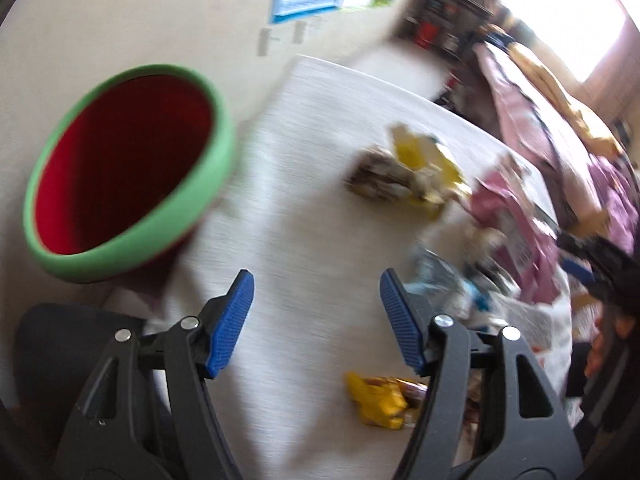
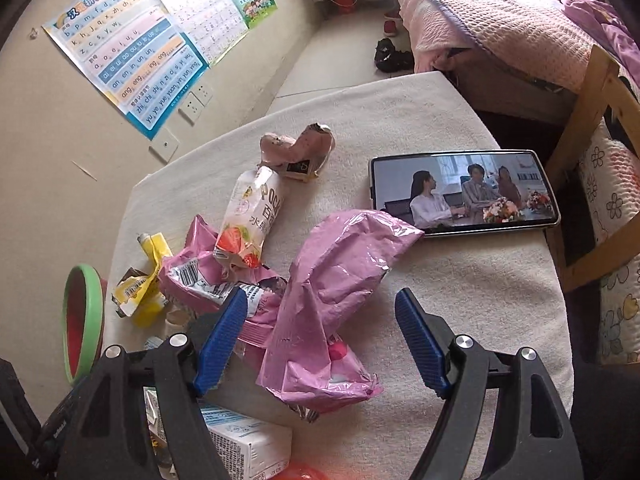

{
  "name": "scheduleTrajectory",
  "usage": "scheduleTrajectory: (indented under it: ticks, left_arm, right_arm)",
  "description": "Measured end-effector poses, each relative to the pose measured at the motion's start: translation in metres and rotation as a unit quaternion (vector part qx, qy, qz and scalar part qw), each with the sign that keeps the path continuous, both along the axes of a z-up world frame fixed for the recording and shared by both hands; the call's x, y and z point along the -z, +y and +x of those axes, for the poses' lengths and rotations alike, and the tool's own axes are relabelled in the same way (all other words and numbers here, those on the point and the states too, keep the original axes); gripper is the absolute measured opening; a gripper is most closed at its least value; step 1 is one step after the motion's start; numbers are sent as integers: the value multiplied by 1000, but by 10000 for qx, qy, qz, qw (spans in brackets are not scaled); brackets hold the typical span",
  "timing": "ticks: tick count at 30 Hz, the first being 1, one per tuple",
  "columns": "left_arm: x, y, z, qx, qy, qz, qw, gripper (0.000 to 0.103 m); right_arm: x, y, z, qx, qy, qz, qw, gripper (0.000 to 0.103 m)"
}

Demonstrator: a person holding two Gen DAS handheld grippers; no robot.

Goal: Collect trash
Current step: 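Grasp the pink plastic bag with the right gripper, then grasp the blue-white wrapper with the left gripper while the right gripper holds the pink bag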

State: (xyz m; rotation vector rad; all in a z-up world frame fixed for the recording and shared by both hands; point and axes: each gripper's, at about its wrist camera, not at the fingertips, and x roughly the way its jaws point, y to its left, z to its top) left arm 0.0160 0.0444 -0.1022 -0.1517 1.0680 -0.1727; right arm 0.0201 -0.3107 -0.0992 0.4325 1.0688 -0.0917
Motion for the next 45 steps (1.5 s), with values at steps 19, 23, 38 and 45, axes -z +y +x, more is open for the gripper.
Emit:
scheduleTrajectory:
  ticks: [19,23,38,45]
  left_arm:
    - [29,-76,8,1324,360,-39,9905,69]
    - [37,-81,13,1336,466,8,9899,69]
    - [31,-60,13,749,332,47,9966,45]
    - [36,-52,16,578,411,51,9975,56]
  right_arm:
    - [-45,41,-7,-941,-1197,144,9882,33]
    - [-45,71,-6,-1390,-1216,-21,9828,33]
    - [-42,101,-5,-1914,-1224,250,9735,34]
    - [-38,105,-5,-1983,-1171,267,9727,34]
